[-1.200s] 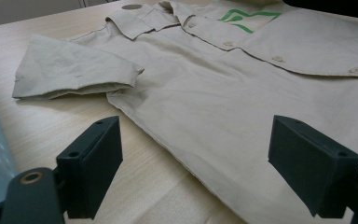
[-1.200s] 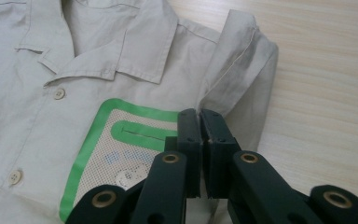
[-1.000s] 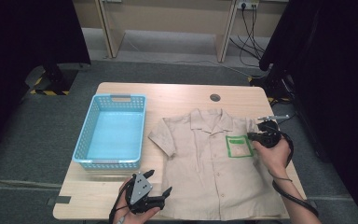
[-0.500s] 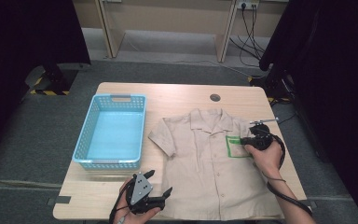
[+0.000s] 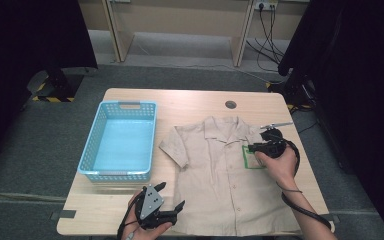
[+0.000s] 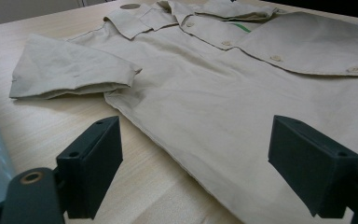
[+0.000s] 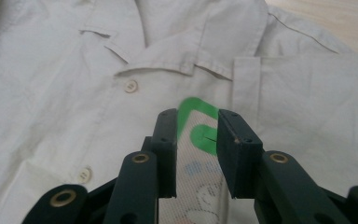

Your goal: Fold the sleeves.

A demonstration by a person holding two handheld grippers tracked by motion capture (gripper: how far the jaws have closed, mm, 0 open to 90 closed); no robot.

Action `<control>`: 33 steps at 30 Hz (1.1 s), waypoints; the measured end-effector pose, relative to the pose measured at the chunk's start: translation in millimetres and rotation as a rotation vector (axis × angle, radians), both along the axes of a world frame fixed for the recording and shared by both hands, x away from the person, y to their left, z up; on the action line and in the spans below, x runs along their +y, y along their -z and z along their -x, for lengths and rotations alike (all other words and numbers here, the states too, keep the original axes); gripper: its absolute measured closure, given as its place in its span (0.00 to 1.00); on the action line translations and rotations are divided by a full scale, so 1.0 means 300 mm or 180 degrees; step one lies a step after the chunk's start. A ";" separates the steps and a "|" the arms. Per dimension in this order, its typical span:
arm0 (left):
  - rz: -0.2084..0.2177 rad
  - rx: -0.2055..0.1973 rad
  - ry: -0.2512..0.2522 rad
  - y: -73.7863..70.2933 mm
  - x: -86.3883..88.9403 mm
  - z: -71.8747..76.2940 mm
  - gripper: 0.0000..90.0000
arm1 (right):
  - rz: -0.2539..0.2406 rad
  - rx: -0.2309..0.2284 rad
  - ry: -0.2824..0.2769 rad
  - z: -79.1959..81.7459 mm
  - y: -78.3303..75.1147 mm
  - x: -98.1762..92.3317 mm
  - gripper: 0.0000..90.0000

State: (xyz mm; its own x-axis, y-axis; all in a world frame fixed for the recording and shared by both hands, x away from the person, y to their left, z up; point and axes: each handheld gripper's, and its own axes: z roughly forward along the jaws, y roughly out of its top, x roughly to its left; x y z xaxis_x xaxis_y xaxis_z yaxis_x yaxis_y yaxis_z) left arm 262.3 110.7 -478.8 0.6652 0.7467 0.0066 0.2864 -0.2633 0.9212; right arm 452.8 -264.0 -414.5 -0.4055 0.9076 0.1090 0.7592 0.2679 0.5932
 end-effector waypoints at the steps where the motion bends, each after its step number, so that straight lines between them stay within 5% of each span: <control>1: -0.0001 -0.0002 0.0000 0.000 0.000 0.000 0.19 | -0.0004 -0.0003 -0.0011 -0.001 -0.003 0.009 0.76; 33: 0.0009 0.0003 0.0011 0.000 -0.003 0.002 0.19 | -0.0047 -0.0046 -0.0220 -0.022 -0.033 0.211 0.64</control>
State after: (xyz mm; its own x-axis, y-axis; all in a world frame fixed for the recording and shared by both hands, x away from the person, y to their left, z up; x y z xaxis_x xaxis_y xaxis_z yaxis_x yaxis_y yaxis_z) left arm 261.7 109.8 -478.8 0.6678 0.7443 0.0040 0.2862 -0.2618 0.9217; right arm 459.3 -200.7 -404.6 -0.4687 0.8757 0.1159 0.7305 0.3105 0.6082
